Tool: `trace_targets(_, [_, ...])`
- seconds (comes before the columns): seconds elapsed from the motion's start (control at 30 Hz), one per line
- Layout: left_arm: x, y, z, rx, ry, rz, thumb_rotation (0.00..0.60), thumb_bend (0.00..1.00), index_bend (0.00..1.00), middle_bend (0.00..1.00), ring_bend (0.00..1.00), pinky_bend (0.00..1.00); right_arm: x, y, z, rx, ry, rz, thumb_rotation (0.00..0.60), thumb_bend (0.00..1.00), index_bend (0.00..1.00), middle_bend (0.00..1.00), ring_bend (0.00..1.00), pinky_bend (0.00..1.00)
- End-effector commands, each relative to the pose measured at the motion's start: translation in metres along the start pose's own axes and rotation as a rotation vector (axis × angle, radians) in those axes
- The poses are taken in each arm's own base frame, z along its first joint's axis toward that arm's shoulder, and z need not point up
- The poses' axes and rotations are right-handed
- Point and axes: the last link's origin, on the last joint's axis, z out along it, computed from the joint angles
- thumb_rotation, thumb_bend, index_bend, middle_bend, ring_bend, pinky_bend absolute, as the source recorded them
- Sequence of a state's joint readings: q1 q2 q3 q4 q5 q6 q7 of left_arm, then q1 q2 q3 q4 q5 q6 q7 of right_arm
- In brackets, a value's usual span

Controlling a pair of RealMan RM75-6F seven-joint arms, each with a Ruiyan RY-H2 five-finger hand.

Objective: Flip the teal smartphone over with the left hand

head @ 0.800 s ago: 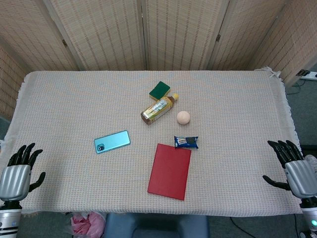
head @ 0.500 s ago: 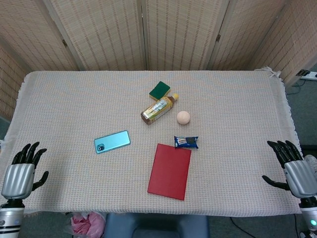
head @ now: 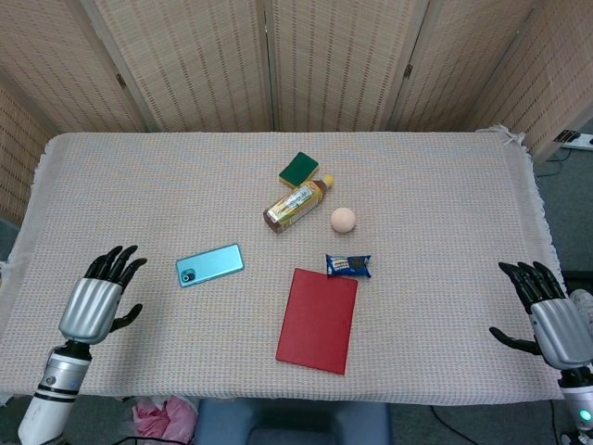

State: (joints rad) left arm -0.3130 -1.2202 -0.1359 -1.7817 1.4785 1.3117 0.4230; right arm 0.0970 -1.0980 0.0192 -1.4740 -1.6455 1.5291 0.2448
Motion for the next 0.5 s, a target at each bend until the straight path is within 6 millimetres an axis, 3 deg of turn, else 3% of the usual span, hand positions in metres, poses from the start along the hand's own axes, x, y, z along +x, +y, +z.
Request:
trace_targets(0.03, [-0.01, 0.02, 0.033, -0.057, -0.04, -0.009, 0.6, 0.26, 0.21, 0.18, 0.13, 0.21, 0.0, 0.0, 0.0, 0.0, -0.001, 0.001, 0.6, 0.06, 0.08, 0.14, 0.08, 0.07])
trace_targets(0.23, [-0.033, 0.045, 0.07, -0.086, -0.161, 0.003, 0.6, 0.26, 0.22, 0.19, 0.14, 0.21, 0.001, 0.0, -0.002, -0.004, 0.001, -0.002, 0.6, 0.06, 0.08, 0.14, 0.08, 0.07])
trace_targets(0.5, [-0.06, 0.081, 0.099, -0.071, -0.23, 0.011, 0.6, 0.26, 0.21, 0.2, 0.16, 0.21, 0.0, 0.002, -0.001, -0.009, -0.004, -0.001, 0.6, 0.06, 0.08, 0.14, 0.08, 0.07])
